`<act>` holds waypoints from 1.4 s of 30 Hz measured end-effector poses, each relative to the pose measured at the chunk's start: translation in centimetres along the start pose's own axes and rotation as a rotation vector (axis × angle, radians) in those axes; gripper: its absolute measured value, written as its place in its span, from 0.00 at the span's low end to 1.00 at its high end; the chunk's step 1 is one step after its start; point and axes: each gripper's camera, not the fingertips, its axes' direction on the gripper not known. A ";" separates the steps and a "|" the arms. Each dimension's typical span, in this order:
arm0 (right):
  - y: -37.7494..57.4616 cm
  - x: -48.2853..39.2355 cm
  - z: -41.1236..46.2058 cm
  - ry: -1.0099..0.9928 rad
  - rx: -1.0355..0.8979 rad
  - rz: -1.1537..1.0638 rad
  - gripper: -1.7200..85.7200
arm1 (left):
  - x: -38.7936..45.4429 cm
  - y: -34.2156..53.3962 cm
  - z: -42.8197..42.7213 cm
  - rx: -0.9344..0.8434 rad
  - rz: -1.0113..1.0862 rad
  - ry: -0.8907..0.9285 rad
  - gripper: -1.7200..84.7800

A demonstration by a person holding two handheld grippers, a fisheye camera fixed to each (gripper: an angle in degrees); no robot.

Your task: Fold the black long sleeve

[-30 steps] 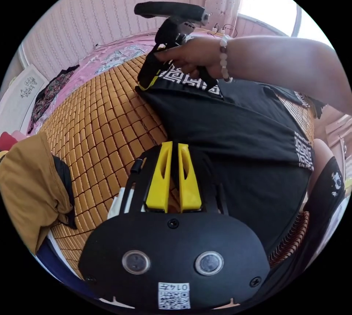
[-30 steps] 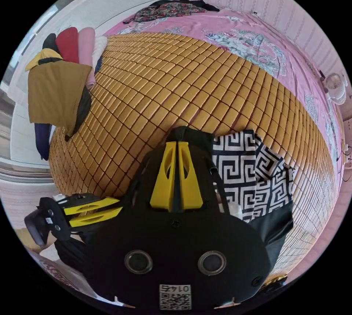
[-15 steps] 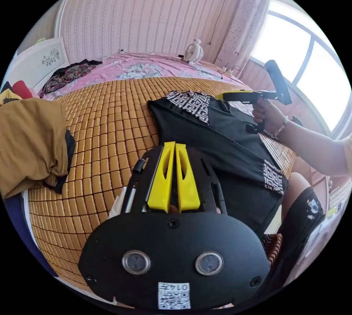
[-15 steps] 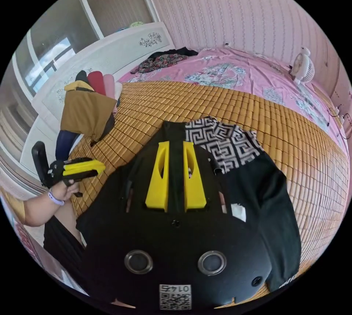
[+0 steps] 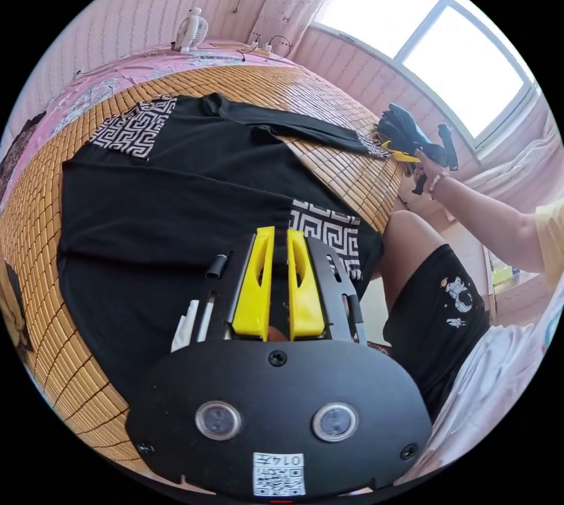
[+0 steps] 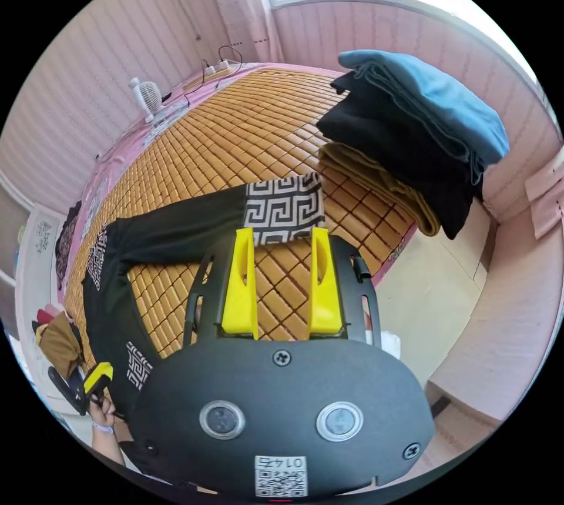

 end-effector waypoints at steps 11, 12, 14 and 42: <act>2.1 1.3 4.1 0.131 -0.044 -0.034 0.06 | 2.3 1.4 2.4 -0.094 0.082 -0.141 0.05; 2.3 1.4 4.0 0.115 -0.044 -0.035 0.05 | 2.2 1.6 2.4 -0.096 0.072 -0.134 0.05; 2.8 2.1 3.2 0.037 -0.014 -0.012 0.03 | 2.0 1.8 2.2 -0.100 0.051 -0.116 0.04; 32.9 -30.7 -4.3 -0.902 -0.439 -1.325 0.11 | -1.9 22.6 -18.4 0.162 -0.405 -0.315 0.03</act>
